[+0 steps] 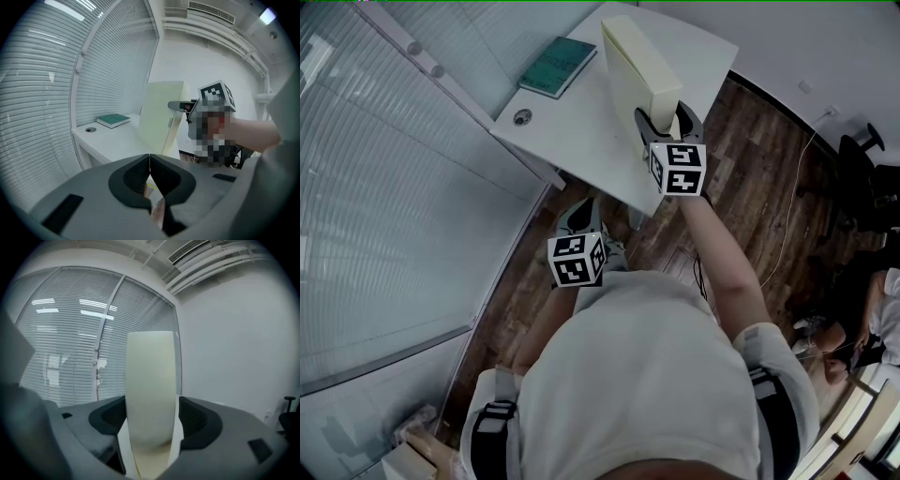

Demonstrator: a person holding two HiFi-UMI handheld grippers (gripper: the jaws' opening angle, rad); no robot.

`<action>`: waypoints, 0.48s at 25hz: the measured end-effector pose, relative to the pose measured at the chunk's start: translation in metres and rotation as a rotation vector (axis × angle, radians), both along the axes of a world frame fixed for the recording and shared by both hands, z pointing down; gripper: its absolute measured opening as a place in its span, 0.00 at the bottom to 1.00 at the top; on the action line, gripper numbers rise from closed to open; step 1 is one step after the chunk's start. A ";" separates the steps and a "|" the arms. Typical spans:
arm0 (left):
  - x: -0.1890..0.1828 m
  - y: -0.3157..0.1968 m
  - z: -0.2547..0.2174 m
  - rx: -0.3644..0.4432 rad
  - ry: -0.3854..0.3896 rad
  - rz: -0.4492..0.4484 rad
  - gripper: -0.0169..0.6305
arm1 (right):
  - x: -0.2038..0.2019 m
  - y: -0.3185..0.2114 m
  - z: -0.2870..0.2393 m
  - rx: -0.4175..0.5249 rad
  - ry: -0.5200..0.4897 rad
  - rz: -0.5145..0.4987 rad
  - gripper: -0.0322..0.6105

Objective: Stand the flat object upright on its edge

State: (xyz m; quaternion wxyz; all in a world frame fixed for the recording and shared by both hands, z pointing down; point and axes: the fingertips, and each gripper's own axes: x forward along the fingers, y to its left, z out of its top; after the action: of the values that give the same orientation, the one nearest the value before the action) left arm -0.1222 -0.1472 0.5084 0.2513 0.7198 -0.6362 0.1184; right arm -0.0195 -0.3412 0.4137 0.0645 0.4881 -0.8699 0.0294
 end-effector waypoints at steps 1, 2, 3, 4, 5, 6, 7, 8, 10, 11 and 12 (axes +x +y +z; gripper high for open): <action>0.001 0.001 0.000 0.000 0.002 0.001 0.06 | 0.002 0.003 0.002 -0.007 -0.003 -0.002 0.56; 0.003 0.002 0.001 0.000 0.003 0.002 0.06 | 0.004 0.006 0.005 -0.017 -0.008 -0.006 0.56; 0.004 0.002 0.001 -0.001 0.004 0.003 0.06 | 0.006 0.010 0.007 -0.028 -0.015 -0.010 0.56; 0.006 0.003 0.001 -0.001 0.004 0.004 0.06 | 0.009 0.013 0.009 -0.038 -0.021 -0.014 0.56; 0.008 0.004 0.001 -0.001 0.004 0.005 0.06 | 0.012 0.017 0.011 -0.046 -0.026 -0.016 0.56; 0.009 0.005 0.001 -0.001 0.004 0.006 0.06 | 0.014 0.021 0.013 -0.053 -0.029 -0.018 0.56; 0.010 0.006 0.001 -0.001 0.004 0.008 0.06 | 0.017 0.025 0.015 -0.061 -0.035 -0.019 0.56; 0.011 0.007 0.001 -0.001 0.003 0.010 0.06 | 0.019 0.029 0.017 -0.069 -0.043 -0.020 0.56; 0.013 0.009 0.001 -0.001 0.002 0.012 0.06 | 0.024 0.039 0.020 -0.080 -0.065 -0.020 0.56; 0.014 0.010 0.001 0.000 0.001 0.013 0.06 | 0.027 0.044 0.020 -0.078 -0.074 -0.018 0.56; 0.015 0.010 0.000 0.001 0.002 0.014 0.06 | 0.030 0.050 0.019 -0.073 -0.078 -0.017 0.56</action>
State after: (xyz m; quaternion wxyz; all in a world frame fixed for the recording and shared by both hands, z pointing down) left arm -0.1074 -0.1368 0.5087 0.2509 0.7245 -0.6308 0.1194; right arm 0.0105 -0.2913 0.4331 0.0484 0.4765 -0.8742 0.0794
